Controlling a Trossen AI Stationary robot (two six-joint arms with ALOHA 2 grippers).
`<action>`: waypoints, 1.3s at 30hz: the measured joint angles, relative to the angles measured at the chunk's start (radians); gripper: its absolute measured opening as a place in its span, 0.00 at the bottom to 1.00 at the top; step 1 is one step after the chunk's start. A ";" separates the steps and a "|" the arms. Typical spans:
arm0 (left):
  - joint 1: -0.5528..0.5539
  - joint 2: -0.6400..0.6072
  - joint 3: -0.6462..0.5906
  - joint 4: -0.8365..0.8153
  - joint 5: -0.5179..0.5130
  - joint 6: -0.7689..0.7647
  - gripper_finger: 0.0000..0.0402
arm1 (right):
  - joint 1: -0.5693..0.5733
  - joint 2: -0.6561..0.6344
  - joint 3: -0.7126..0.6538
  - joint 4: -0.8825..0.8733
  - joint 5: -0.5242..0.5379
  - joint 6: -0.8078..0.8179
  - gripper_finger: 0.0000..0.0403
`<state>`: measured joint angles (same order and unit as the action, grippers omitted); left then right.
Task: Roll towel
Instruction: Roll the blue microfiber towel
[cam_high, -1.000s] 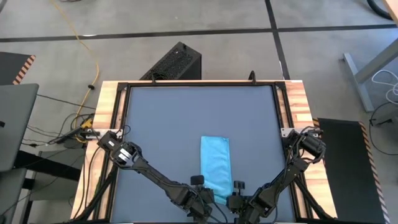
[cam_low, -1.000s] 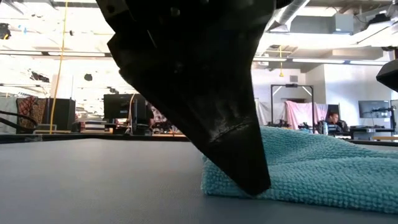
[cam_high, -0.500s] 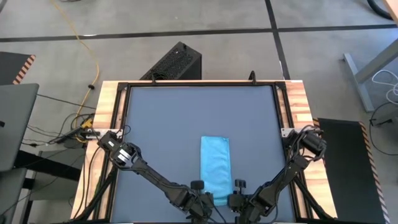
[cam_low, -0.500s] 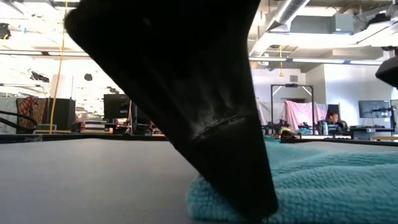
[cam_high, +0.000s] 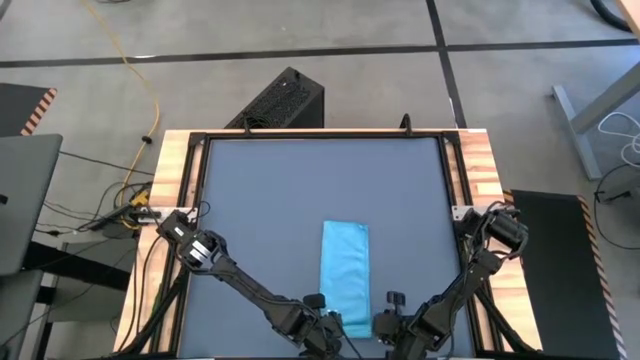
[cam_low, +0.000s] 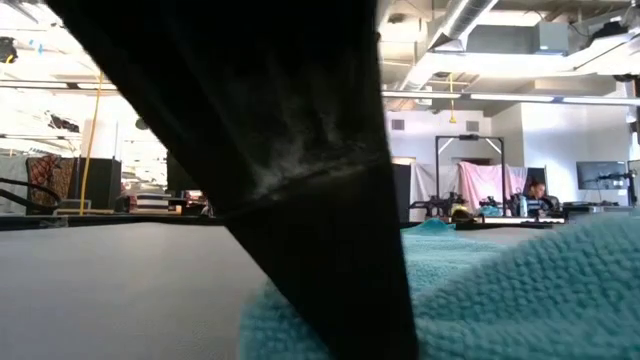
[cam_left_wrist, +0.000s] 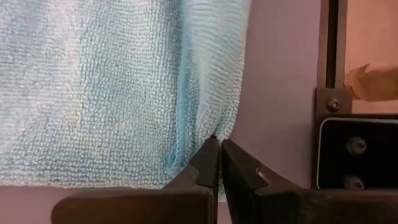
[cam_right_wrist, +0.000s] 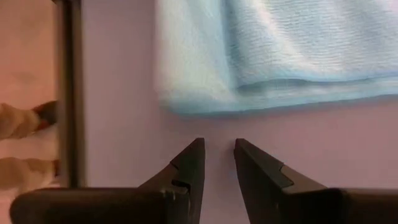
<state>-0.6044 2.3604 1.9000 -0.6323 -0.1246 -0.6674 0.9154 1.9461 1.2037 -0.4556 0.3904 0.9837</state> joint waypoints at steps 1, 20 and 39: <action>0.000 0.000 0.000 -0.001 -0.001 0.000 0.00 | 0.002 0.000 0.000 -0.009 0.020 0.004 0.29; 0.009 -0.001 -0.003 0.002 -0.007 -0.027 0.00 | 0.021 -0.006 0.177 -0.127 0.201 -0.053 0.29; 0.006 -0.002 -0.005 0.007 -0.020 0.027 0.00 | 0.003 0.007 0.076 0.157 0.233 -0.094 0.29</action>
<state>-0.5987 2.3589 1.8954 -0.6255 -0.1444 -0.6400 0.9183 1.9526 1.2794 -0.2981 0.6236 0.8897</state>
